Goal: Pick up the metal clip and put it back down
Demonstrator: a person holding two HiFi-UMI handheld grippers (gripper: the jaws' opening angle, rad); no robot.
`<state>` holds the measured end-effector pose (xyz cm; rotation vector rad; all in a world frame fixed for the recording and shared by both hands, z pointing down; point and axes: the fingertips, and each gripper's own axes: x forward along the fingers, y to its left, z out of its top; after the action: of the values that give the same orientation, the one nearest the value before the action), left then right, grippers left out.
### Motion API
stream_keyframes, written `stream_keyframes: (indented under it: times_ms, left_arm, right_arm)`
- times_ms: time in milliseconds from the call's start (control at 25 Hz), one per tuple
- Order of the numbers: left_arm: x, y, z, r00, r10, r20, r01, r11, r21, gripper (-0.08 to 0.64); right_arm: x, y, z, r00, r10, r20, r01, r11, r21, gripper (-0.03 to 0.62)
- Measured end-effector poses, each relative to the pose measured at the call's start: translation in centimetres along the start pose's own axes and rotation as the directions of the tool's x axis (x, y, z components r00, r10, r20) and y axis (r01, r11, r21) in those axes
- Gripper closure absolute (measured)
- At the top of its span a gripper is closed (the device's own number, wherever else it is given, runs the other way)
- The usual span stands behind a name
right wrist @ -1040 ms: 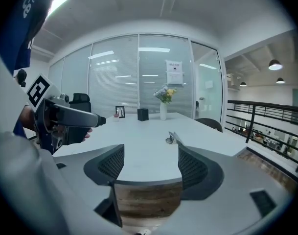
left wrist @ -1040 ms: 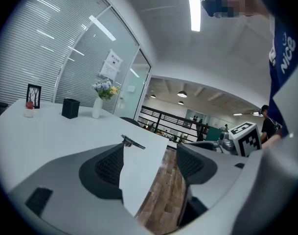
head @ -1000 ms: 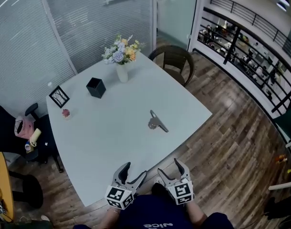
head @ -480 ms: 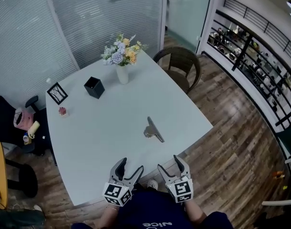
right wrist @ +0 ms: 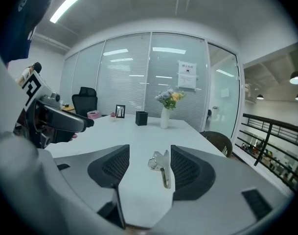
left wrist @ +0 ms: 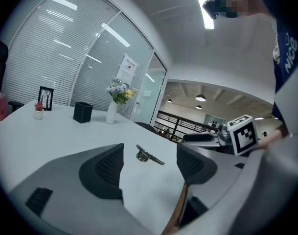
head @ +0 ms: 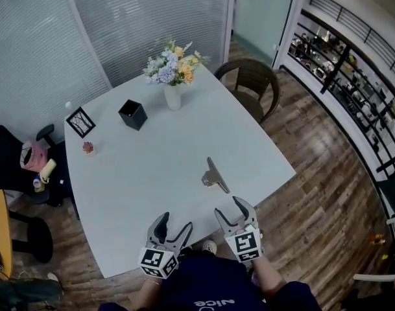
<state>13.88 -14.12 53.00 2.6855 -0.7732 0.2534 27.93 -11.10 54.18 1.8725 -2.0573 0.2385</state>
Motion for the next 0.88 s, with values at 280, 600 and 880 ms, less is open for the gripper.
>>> stream_keyframes:
  times_ms: [280, 600, 880]
  left_arm:
    - [-1.4, 1.9, 0.6, 1.0, 0.027, -0.002, -0.027, 1.0, 0.005, 0.225]
    - [-3.8, 4.4, 0.3, 0.995, 0.102, -0.021, -0.102, 0.995, 0.001, 0.225]
    - [-6.6, 5.8, 0.2, 0.981, 0.19, -0.028, -0.19, 0.982, 0.009, 0.225]
  right_arm:
    - [5.9, -1.3, 0.6, 0.997, -0.035, -0.073, 0.028, 0.996, -0.09, 0.325]
    - [12.1, -0.9, -3.4, 0.972, -0.003, -0.236, -0.04, 0.984, -0.175, 0.339]
    - [15.2, -1.8, -6.3, 0.942, -0.081, -0.325, -0.004, 0.968, -0.251, 0.36]
